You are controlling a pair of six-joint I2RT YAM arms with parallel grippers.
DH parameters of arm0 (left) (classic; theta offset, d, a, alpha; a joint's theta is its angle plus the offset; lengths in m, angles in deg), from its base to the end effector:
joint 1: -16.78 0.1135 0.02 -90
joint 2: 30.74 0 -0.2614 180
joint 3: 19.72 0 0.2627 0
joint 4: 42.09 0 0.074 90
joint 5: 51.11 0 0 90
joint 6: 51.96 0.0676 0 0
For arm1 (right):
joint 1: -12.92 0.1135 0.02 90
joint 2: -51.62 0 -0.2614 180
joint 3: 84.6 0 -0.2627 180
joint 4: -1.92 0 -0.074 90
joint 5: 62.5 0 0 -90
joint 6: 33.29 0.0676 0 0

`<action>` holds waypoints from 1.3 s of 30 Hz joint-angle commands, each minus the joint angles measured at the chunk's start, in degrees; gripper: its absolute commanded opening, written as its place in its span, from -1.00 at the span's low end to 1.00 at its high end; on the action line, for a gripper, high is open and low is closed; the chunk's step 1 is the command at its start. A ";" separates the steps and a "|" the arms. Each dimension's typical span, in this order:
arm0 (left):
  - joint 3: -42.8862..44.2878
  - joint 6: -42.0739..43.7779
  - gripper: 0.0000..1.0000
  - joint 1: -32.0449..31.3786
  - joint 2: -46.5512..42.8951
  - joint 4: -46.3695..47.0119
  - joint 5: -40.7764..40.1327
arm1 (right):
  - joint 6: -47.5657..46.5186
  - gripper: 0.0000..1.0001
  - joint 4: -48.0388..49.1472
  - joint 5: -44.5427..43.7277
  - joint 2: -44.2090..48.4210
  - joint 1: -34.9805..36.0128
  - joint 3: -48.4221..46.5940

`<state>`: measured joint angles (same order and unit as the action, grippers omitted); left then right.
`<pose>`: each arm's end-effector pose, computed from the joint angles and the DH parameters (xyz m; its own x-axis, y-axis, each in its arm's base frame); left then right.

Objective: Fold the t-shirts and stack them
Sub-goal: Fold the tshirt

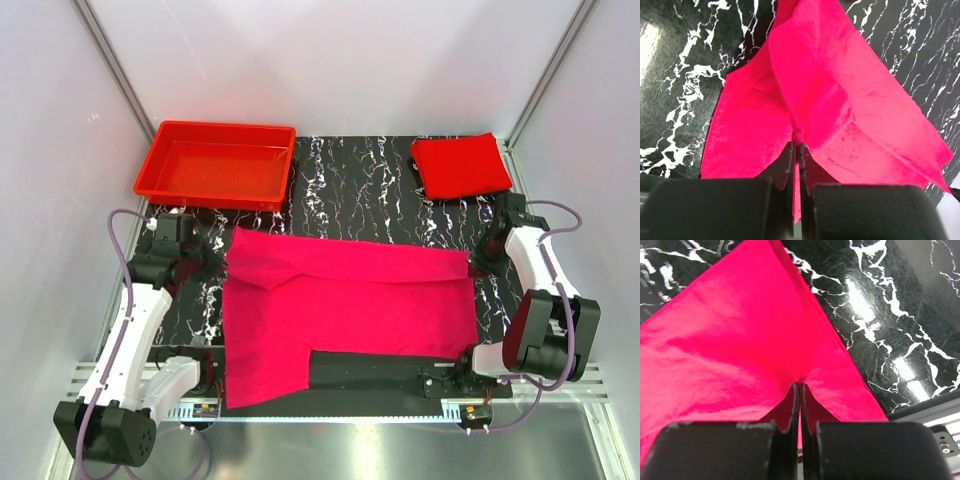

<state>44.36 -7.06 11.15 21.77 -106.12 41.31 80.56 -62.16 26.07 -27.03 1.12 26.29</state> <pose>0.2032 -0.0229 0.2614 -0.6446 -0.6476 -0.4064 -0.4717 0.7552 -0.4552 0.2616 -0.0564 0.1904 -0.7735 0.5745 -0.2676 0.5730 0.8144 0.0921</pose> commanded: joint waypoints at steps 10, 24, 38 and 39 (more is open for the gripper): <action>-7.10 -4.29 -1.00 0.27 -2.24 -0.50 1.02 | 3.74 -0.95 -2.21 -2.97 -5.11 -0.34 -1.05; -4.93 -1.66 0.25 0.88 -6.10 -1.21 -3.98 | 1.11 -0.05 -3.62 -3.31 -2.83 -0.42 -5.53; 7.21 22.77 0.44 1.85 19.36 24.28 11.12 | -0.30 0.25 6.84 4.48 -17.31 -5.08 -21.43; 7.92 23.39 0.44 1.94 21.12 24.02 11.12 | -0.48 0.26 7.19 5.73 -18.28 -5.00 -21.71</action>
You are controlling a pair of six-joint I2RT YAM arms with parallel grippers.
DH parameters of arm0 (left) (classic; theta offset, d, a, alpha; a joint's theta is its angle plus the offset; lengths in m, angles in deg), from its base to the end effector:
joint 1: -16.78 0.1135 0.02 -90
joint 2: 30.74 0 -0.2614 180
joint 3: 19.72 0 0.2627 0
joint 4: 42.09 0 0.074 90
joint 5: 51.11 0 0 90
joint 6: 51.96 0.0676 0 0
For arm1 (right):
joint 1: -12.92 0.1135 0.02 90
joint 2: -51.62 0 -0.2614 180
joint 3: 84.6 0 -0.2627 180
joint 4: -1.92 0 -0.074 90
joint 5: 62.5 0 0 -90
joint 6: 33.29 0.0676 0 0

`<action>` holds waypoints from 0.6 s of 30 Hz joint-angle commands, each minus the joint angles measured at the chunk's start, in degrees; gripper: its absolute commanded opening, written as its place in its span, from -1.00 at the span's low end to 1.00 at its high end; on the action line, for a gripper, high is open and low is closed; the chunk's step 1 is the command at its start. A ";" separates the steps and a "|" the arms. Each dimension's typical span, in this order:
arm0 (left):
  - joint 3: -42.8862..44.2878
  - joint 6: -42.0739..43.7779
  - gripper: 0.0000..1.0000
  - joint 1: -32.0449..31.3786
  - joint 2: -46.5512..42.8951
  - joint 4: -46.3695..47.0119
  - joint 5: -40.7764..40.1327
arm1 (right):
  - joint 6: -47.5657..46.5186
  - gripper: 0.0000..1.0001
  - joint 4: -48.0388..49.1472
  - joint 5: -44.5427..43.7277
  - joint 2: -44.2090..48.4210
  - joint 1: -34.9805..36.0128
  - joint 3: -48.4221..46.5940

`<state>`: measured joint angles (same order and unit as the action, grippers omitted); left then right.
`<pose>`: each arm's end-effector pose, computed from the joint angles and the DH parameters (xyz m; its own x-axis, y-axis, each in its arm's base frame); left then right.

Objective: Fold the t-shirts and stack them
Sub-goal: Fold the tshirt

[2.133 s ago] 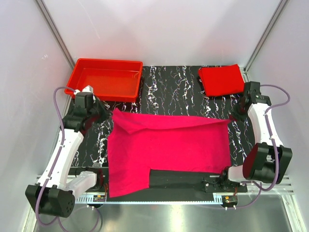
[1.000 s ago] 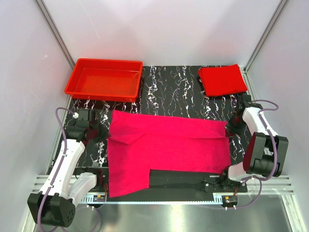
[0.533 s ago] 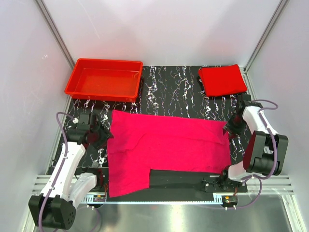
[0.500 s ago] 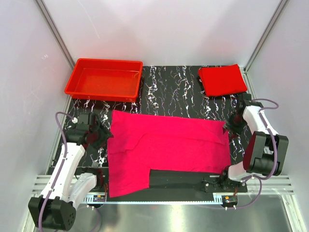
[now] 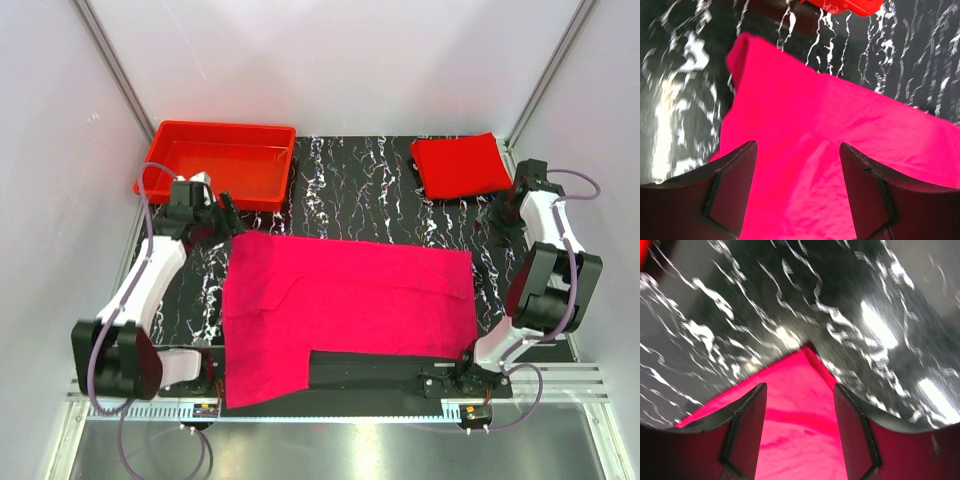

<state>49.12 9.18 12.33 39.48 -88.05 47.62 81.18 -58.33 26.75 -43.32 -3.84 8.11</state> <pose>0.2879 -0.0327 0.2496 -0.7286 -0.4218 -0.5396 -0.1969 0.8836 -0.4248 0.3408 -0.1035 0.2078 -0.6861 0.6392 -0.3475 0.6342 0.7595 0.1448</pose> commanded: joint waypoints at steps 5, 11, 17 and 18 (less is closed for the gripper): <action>7.47 8.82 0.33 1.63 14.32 6.21 3.41 | -2.05 0.29 4.07 8.65 -5.52 -0.12 -2.65; 9.83 9.70 0.17 1.99 20.12 7.35 -0.99 | -3.11 0.21 4.07 8.75 -6.05 -0.12 -1.42; 10.90 11.37 0.10 2.43 23.91 6.21 -4.24 | -3.29 0.07 1.97 8.05 -7.89 -0.12 -1.15; 10.64 11.37 0.10 2.51 24.35 6.30 -4.51 | -3.20 0.06 1.96 7.79 -7.98 -0.12 -0.89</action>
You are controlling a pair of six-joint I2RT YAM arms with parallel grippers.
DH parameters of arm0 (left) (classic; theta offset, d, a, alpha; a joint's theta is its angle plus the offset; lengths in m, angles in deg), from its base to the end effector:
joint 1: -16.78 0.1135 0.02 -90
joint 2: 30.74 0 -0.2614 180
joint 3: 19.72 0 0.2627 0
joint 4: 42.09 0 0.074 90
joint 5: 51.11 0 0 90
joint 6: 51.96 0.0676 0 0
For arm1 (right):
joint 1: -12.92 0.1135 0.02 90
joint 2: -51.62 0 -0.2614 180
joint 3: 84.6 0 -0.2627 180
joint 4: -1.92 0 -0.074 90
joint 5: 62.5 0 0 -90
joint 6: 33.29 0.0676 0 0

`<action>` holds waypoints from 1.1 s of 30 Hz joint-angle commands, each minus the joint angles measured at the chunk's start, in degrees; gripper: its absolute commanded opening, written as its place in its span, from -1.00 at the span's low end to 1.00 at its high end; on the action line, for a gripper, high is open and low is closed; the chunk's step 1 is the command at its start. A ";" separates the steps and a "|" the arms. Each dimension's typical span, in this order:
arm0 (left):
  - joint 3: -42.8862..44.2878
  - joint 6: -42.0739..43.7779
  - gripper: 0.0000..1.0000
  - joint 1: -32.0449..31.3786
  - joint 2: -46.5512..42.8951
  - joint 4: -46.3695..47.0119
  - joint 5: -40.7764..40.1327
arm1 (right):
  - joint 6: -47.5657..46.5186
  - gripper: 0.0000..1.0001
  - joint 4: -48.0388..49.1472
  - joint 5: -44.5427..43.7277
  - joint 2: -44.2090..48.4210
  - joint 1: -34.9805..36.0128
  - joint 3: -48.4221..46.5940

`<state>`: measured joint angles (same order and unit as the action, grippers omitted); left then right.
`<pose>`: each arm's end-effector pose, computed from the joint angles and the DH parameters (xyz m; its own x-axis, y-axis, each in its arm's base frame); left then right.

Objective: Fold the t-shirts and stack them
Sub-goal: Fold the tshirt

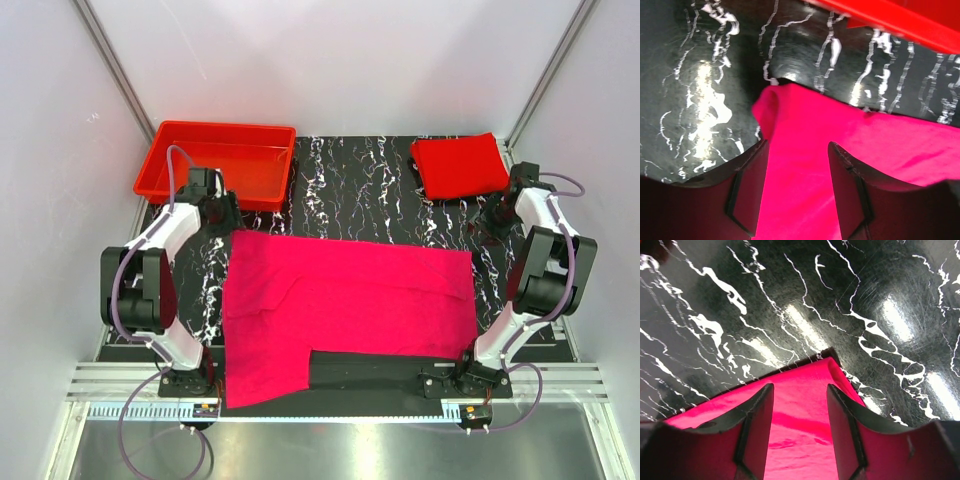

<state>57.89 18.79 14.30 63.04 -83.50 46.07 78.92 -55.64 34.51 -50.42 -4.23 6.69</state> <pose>0.3645 -0.0242 0.1821 -0.8324 -0.2914 -0.4714 -0.1743 0.9451 -0.2764 0.3620 -0.1031 0.1753 -0.7397 0.6209 -0.2595 0.5769 0.7836 0.2305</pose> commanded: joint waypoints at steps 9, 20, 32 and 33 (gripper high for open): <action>1.08 1.58 0.05 0.90 3.95 1.49 -2.08 | -0.60 0.13 -0.82 -0.33 0.18 0.27 4.31; 0.29 0.61 -0.09 1.43 4.66 1.84 -0.33 | -0.68 -0.01 -0.03 -1.20 -1.23 0.27 4.93; -0.50 -0.09 -0.32 1.43 5.01 2.28 0.03 | -1.56 -0.21 0.94 -2.34 -3.08 0.27 5.63; -0.68 -0.18 -0.34 1.43 5.01 2.28 0.11 | -1.56 -0.21 0.94 -2.43 -3.34 0.27 5.54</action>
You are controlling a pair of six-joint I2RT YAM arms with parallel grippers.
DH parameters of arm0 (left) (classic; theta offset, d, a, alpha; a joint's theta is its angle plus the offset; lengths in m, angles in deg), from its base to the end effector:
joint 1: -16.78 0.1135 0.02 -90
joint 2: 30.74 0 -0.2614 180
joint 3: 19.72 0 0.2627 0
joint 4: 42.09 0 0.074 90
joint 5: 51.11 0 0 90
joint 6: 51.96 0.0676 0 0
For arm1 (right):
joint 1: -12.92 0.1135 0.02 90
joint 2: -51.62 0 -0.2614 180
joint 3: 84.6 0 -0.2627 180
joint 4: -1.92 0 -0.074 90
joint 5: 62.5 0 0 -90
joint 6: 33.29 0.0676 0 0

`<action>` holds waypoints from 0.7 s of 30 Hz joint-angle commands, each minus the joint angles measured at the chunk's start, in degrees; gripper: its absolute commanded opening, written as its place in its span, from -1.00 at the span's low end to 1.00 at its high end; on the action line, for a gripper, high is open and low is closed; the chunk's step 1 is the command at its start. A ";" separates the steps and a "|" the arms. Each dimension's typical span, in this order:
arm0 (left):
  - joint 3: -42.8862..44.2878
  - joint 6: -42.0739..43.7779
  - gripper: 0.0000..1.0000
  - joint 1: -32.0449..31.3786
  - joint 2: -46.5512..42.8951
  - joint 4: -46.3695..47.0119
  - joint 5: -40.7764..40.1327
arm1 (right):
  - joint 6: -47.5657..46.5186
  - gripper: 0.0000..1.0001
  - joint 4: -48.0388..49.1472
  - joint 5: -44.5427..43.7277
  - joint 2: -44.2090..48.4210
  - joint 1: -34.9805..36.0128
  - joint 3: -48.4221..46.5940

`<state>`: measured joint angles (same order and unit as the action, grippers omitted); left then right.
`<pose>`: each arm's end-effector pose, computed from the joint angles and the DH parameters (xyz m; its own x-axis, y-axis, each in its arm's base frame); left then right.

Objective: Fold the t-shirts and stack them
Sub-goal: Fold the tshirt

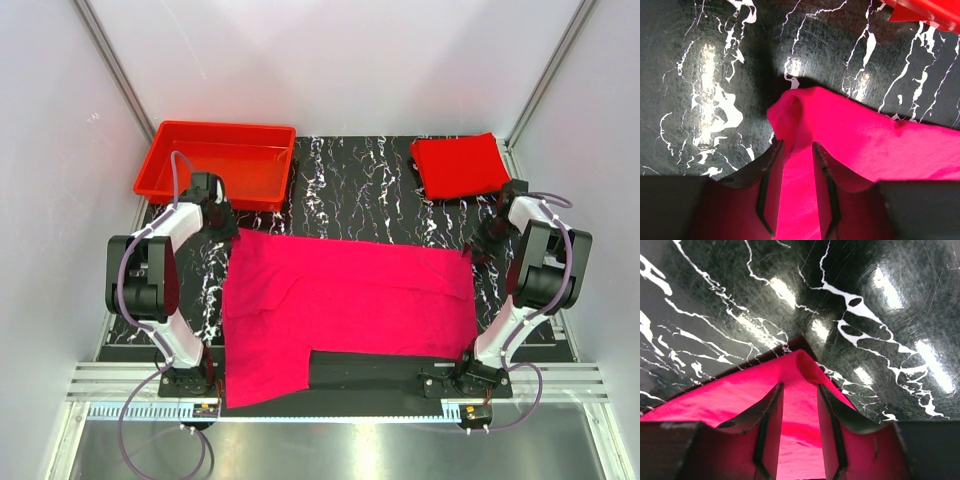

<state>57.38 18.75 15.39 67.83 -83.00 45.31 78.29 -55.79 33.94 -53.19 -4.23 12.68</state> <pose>0.3686 -0.0165 0.1507 -0.8611 -0.3075 -0.4048 -0.2210 0.9436 -0.2467 0.3417 -0.0975 0.1285 -0.7737 0.6213 -0.1241 0.6007 0.7817 0.1678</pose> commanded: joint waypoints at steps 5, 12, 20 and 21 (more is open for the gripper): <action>-0.35 -0.22 -0.35 0.33 0.23 1.95 1.06 | -1.19 -0.21 0.83 -3.01 -1.36 0.27 -1.50; -1.06 -0.22 -0.42 0.33 0.75 2.30 1.05 | -1.02 -0.31 1.80 -1.52 -3.20 0.27 -2.47; -0.53 -0.31 -0.56 0.33 1.45 2.22 0.88 | -0.67 -0.66 1.62 -1.51 -3.03 0.27 -4.92; -0.36 -0.40 -0.57 0.42 1.54 2.13 0.71 | -0.75 -0.83 1.45 -1.69 -3.11 0.27 -5.36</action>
<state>56.62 18.51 15.39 68.90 -82.58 45.55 77.55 -55.25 33.00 -56.34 -4.23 10.32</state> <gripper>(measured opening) 0.222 0.137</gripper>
